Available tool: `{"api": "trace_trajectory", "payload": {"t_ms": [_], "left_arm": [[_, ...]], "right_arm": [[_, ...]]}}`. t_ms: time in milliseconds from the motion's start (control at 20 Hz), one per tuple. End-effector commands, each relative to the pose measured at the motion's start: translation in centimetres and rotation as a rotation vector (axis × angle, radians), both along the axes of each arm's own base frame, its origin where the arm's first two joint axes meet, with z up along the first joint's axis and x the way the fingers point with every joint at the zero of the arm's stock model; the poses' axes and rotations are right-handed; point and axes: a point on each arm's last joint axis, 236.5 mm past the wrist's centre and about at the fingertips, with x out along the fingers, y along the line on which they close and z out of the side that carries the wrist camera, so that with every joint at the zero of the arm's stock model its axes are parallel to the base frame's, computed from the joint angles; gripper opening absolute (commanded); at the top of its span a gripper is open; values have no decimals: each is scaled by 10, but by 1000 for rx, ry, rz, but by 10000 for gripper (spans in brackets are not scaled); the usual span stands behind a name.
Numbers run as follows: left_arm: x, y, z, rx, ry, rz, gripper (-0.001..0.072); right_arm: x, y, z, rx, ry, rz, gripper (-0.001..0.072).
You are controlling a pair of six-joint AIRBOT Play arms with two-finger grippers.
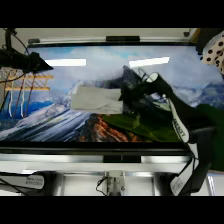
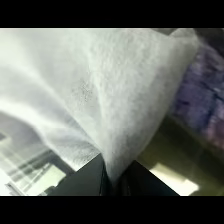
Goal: Fold the shirts.
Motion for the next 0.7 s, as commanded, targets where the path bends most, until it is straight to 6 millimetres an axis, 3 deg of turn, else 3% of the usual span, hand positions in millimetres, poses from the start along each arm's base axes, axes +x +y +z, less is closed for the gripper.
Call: {"api": "trace_trajectory", "payload": {"t_ms": [0, 150, 300, 500, 650], "left_arm": [[0, 0, 0, 0, 1, 1, 38], [0, 0, 0, 0, 1, 0, 38], [0, -1, 0, 0, 1, -1, 38], [-1, -1, -1, 0, 3, -4, 38], [-4, -3, -2, 1, 12, -15, 38]], "right_arm": [[17, -50, 70, 0, -129, 0, 75], [15, -144, 140, -56, -164, -141, 75], [-16, -245, 197, -183, -201, -312, 74], [-88, -370, 225, -430, -159, -548, 75], [-135, -427, 233, -477, -94, -698, 75]]}}
